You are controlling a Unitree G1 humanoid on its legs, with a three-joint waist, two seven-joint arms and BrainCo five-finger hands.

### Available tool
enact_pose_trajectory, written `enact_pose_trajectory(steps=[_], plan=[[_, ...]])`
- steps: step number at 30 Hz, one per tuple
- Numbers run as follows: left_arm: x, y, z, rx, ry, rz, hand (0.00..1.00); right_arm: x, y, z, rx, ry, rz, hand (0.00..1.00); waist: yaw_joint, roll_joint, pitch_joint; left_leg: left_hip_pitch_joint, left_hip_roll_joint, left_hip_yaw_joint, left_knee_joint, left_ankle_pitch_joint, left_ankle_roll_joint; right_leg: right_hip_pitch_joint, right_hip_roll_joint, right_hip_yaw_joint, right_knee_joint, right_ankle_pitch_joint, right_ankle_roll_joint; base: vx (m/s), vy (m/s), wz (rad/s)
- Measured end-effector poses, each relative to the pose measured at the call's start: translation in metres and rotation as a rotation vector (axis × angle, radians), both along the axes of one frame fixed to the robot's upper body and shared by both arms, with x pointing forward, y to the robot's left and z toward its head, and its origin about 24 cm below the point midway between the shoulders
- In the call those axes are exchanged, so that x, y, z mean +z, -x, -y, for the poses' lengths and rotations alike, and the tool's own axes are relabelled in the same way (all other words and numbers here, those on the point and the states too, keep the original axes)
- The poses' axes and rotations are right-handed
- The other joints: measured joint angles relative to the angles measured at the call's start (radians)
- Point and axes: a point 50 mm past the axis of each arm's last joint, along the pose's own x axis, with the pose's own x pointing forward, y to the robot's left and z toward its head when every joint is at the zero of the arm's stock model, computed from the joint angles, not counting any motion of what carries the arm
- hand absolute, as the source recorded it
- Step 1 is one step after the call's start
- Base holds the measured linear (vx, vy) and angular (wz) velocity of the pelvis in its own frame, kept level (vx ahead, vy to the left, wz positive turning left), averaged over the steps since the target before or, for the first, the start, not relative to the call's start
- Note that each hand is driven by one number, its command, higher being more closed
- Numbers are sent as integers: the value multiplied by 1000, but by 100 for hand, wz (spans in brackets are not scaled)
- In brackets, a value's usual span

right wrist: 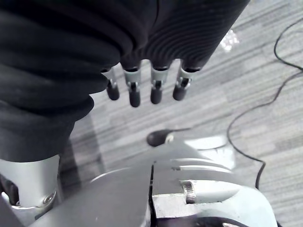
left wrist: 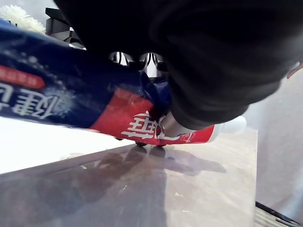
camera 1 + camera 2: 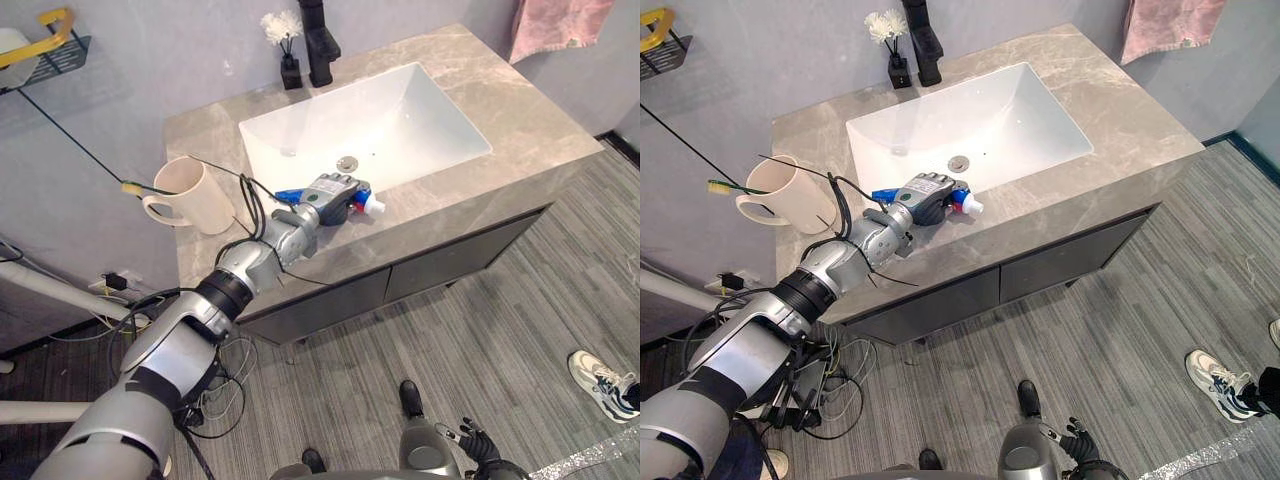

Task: Organize washtable

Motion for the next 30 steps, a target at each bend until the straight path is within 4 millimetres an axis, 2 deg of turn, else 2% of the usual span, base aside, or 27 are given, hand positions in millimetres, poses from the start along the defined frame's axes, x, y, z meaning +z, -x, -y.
enact_pose_trajectory(steps=[4,10,13,14,15,16,17,18,19,20,21,23,24,25,27,30], plan=[[2,1,1,-5,10,12,100,2,-1,6,9,19,11,0,0,10,9,-1,3,4,0,-3,-2,-3,5,4,3,-1,-1,-28,-21,-2],[2,1,0,2,29,32,100,2,-2,5,15,21,16,0,-2,11,15,-2,5,5,2,-4,-3,-3,6,5,4,-1,-2,0,0,0],[6,15,1,-15,100,64,100,13,-20,-3,58,30,97,0,1,12,15,-4,5,2,2,-4,-3,-4,6,5,4,-1,-2,0,0,0],[9,32,4,-44,190,94,100,39,-44,-10,124,47,251,0,2,11,15,-1,6,-1,2,-4,-2,-3,8,6,5,-2,-2,0,0,-4],[14,55,9,-91,297,130,100,92,-75,-23,176,43,537,0,9,11,14,4,8,1,2,-4,-3,4,11,6,5,-1,-1,0,0,-5],[19,67,13,-128,372,144,100,125,-85,-30,193,29,713,0,20,12,14,8,9,2,3,-4,-3,7,12,7,5,-1,-1,0,0,3],[32,86,21,-214,515,167,100,186,-100,-38,209,-6,1054,0,44,8,12,15,11,-3,5,-4,-3,19,13,3,5,-1,-1,-12,-4,7],[40,95,24,-260,593,187,100,220,-109,-40,210,-24,1252,0,67,-3,6,22,13,-6,7,-3,-2,27,14,0,5,-1,-1,-39,-11,13],[49,99,23,-283,655,212,100,242,-119,-44,208,-56,1387,0,85,-24,-7,28,16,-13,14,-3,-2,41,15,-4,5,-1,-1,-64,-20,23],[54,99,17,-271,696,233,100,249,-124,-43,187,-75,1429,0,89,-39,-28,27,16,-31,14,-3,-2,50,14,-18,5,-1,-1,-64,-17,28],[56,97,13,-257,712,242,100,247,-124,-43,176,-83,1424,0,90,-45,-34,27,16,-37,15,-3,-2,54,13,-26,5,-1,-1,-67,-4,28],[58,94,-1,-200,764,261,100,235,-122,-43,132,-106,1374,0,101,-61,-47,20,11,-44,24,-5,2,56,7,-29,4,-1,-1,-84,11,12],[56,93,-6,-173,776,263,100,224,-114,-43,96,-125,1330,0,111,-64,-48,3,8,-52,38,-9,6,54,2,-32,4,0,0,-97,12,8],[54,93,-8,-163,780,259,100,222,-112,-43,86,-132,1321,0,111,-64,-49,3,5,-55,40,-9,7,54,0,-34,4,0,1,-91,13,10],[43,94,-10,-138,789,223,100,221,-111,-40,64,-122,1314,0,110,-58,-53,0,-1,-59,46,-9,7,52,-7,-35,4,3,3,-42,14,4],[39,96,-6,-135,819,204,100,221,-111,-41,52,-120,1316,0,112,-56,-67,-3,-1,-60,47,-9,8,50,-8,-35,4,4,2,-11,4,0]])
